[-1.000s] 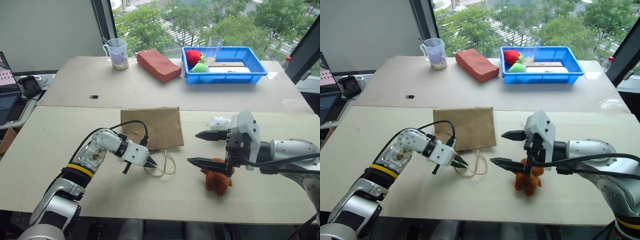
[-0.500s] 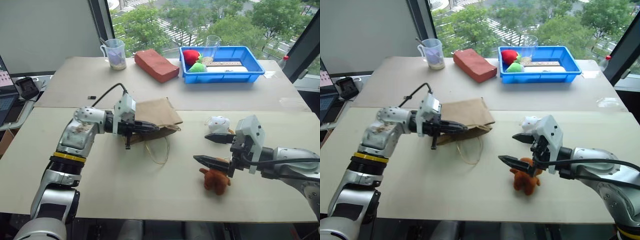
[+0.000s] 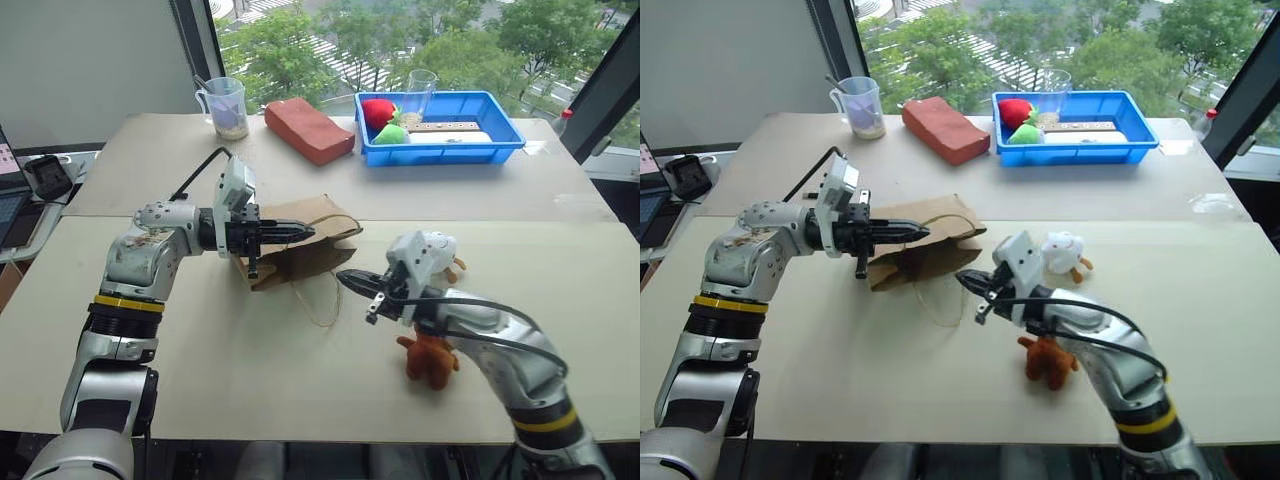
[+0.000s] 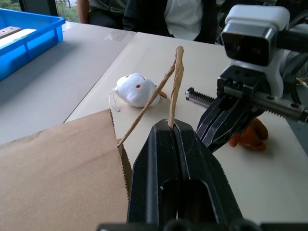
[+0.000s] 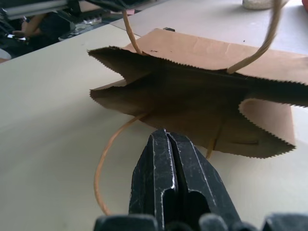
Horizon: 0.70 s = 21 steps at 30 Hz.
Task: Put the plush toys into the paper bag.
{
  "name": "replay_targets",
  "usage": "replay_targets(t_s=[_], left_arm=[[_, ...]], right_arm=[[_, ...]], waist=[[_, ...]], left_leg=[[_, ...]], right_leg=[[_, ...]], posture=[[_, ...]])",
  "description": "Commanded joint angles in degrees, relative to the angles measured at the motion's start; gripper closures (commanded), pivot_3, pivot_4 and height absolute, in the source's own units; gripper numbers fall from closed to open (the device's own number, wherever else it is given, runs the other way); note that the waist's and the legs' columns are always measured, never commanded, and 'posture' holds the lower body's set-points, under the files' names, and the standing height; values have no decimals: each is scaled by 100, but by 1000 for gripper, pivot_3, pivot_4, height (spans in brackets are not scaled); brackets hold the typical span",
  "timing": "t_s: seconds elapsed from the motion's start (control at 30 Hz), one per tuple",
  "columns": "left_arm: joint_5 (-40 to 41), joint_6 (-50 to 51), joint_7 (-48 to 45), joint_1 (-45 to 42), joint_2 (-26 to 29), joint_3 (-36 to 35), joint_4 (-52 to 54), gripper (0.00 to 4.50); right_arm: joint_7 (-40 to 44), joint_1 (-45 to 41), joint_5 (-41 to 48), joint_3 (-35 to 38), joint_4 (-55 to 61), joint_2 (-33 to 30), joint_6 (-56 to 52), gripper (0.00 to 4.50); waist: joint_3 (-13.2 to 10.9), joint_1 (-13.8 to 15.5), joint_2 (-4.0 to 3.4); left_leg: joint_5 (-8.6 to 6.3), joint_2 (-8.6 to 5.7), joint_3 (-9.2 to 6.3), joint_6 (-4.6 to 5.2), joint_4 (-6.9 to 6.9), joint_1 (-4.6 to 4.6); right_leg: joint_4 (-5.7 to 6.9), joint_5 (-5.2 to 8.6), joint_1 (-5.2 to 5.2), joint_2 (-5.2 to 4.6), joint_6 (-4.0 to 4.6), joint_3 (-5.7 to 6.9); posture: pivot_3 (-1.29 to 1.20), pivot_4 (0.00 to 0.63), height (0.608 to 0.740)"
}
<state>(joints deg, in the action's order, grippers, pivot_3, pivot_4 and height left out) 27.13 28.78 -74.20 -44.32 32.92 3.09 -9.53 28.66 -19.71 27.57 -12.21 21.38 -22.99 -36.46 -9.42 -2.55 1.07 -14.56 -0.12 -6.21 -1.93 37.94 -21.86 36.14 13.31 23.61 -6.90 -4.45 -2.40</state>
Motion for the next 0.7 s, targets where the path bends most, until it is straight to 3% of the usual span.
replay_targets(t_s=[0.03, 0.3, 0.7], left_arm=[[147, 7, 23, -174, 1, -165, 139, 4500], [146, -5, 55, -255, -7, -201, 115, 4500], [-64, -535, 718, -574, 116, -664, -250, 4500]], right_arm=[[-100, -409, -522, -279, -781, 615, 699, 4474], [-550, -1207, -1148, -158, -2830, 1962, 1385, 4474], [-942, -1535, -2013, -327, -3992, 2294, 1129, 4474]], waist=[[0, -16, 0], [1, -55, -1], [1, -167, -2]], left_leg=[[0, 1, 0, -1, -1, 4], [5, 1, -1, -10, -8, -2], [15, 0, -1, -26, -11, -8]], right_leg=[[0, 0, 0, 0, 0, 0], [17, -1, 22, 1, 1, -2], [80, -1, 52, 1, 2, -3]], posture=[[0, 150, 740], [0, 150, 740], [0, 150, 740]])
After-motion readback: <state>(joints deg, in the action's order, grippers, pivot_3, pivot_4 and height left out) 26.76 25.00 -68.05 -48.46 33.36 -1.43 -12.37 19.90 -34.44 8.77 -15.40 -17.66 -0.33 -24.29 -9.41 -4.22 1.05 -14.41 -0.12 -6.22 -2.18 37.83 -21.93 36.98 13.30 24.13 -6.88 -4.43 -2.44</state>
